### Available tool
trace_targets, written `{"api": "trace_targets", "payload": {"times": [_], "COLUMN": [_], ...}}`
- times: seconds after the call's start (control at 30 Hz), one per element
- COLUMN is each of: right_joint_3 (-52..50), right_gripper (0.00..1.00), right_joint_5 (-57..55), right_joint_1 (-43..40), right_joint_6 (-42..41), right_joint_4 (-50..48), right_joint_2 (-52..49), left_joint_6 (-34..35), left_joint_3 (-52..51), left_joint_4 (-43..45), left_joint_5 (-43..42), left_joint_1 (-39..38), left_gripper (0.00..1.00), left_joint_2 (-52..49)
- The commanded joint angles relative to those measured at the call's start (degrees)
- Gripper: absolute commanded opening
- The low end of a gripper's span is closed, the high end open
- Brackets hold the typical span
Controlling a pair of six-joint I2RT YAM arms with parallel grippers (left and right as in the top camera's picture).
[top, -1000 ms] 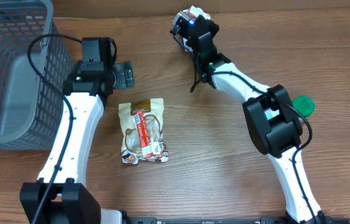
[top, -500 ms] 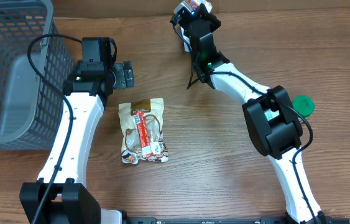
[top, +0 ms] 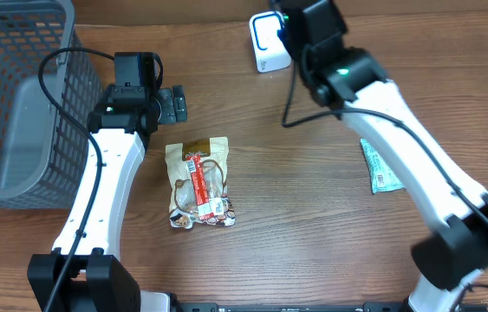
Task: Scan the item barcode
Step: 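Carry the orange box right toward the jar and lower it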
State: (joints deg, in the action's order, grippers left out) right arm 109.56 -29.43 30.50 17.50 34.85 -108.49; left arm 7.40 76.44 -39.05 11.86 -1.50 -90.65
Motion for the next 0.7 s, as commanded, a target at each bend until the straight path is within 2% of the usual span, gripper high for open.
{"api": "trace_targets", "payload": {"times": [0.0, 0.13, 0.3, 0.43, 0.67], "right_joint_3": [0.2, 0.1, -3.0, -8.6, -20.8], "right_gripper": [0.04, 0.04, 0.04, 0.04, 0.04], "right_joint_5": [4.8, 9.7, 12.2, 13.0, 17.1], "right_joint_1": [-2.4, -6.5, -12.8, -17.7, -21.2], "right_joint_6": [-15.0, -22.1, -31.4, -35.4, -31.9], "right_joint_4": [11.9, 30.9, 45.2, 48.2, 42.7], "right_joint_2": [4.2, 4.9, 4.8, 4.8, 4.8], "left_joint_6": [0.3, 0.3, 0.3, 0.3, 0.3], "left_joint_3": [0.5, 0.5, 0.5, 0.5, 0.5], "left_joint_4": [0.2, 0.2, 0.2, 0.2, 0.2], "left_joint_5": [0.6, 0.6, 0.6, 0.6, 0.6], "left_joint_1": [0.0, 0.0, 0.0, 0.0, 0.0], "left_gripper": [1.00, 1.00, 1.00, 1.00, 1.00], "left_joint_2": [0.0, 0.0, 0.0, 0.0, 0.0]}}
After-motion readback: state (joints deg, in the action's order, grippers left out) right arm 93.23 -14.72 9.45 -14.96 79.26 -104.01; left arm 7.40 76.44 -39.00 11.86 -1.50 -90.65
